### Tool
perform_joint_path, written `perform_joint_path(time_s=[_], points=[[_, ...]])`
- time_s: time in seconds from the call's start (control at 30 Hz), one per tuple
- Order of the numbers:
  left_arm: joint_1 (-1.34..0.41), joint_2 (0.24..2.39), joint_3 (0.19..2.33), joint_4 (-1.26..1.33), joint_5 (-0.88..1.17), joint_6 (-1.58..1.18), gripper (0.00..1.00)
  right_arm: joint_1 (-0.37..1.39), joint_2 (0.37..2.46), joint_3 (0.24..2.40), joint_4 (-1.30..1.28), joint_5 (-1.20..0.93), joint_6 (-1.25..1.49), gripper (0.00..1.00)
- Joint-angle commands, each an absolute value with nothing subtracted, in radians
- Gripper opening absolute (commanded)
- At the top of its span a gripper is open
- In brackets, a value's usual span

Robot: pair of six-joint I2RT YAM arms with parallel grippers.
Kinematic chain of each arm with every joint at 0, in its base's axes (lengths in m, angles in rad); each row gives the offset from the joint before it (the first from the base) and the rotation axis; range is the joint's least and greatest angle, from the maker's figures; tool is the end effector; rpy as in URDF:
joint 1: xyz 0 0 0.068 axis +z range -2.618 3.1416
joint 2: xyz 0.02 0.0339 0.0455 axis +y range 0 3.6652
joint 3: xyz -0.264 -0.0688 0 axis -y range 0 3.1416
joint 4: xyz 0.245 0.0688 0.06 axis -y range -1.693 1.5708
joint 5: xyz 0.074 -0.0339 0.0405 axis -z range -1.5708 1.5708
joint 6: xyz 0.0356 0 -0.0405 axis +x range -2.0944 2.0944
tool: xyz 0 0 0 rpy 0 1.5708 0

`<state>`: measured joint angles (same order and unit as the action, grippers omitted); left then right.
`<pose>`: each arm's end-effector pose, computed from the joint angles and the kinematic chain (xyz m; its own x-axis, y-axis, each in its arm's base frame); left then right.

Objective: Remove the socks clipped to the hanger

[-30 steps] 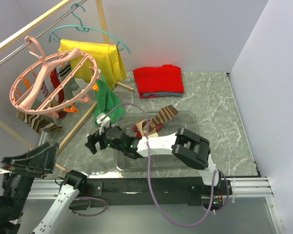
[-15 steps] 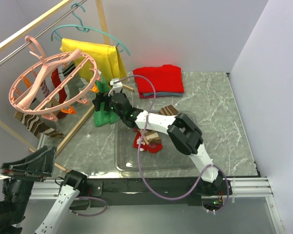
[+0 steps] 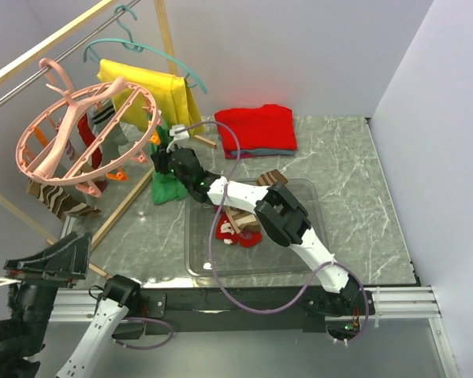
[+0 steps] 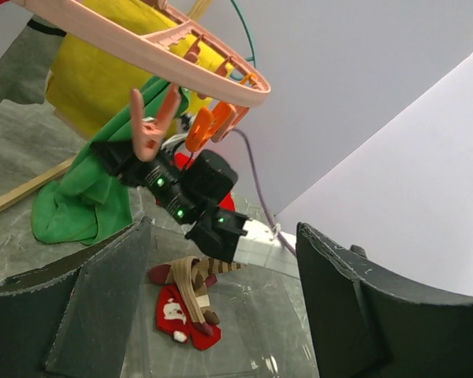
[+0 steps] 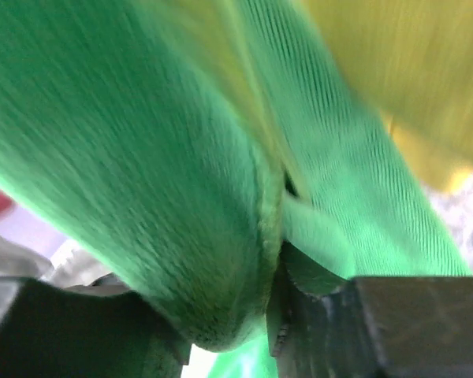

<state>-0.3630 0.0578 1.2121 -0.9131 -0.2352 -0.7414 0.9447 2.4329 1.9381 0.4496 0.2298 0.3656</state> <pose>-0.0848 0.0411 0.4030 0.0744 -0.7308 -0.6786 0.2495 0.6725 -0.6968 0.3424 0.4596 0.2169 -0.2591 0.2357 -0.9366 -0.6029 0.7182 0.3475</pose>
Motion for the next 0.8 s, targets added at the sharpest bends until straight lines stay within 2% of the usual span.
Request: perform_joint_path(time_s=[0.0,0.13,0.33,0.47,0.6,0.77], points=[[-0.357,0.061,1.172,-0.851,-0.235,-0.736,0.78,0.92,2.407,2.06,0.525,0.307,0.308,0.39],[-0.357,0.067,1.167,-0.856,-0.225,-0.761,0.77,0.897,2.37,2.063,0.534,0.357,0.279,0.25],[-0.357,0.066,1.167,-0.857,-0.221,-0.782,0.78,0.862,2.352,2.173,0.485,0.301,0.227,0.24],[-0.357,0.083,1.173,-0.88,-0.207,-0.795,0.79,0.845,2.368,2.279,0.394,0.256,0.198,0.29],[-0.357,0.084,1.164,-0.868,-0.175,-0.813,0.8,0.844,2.267,2.119,0.39,0.204,0.221,0.39],[-0.357,0.113,1.176,-0.877,-0.141,-0.818,0.8,0.856,2.137,1.959,0.345,0.132,0.255,0.57]])
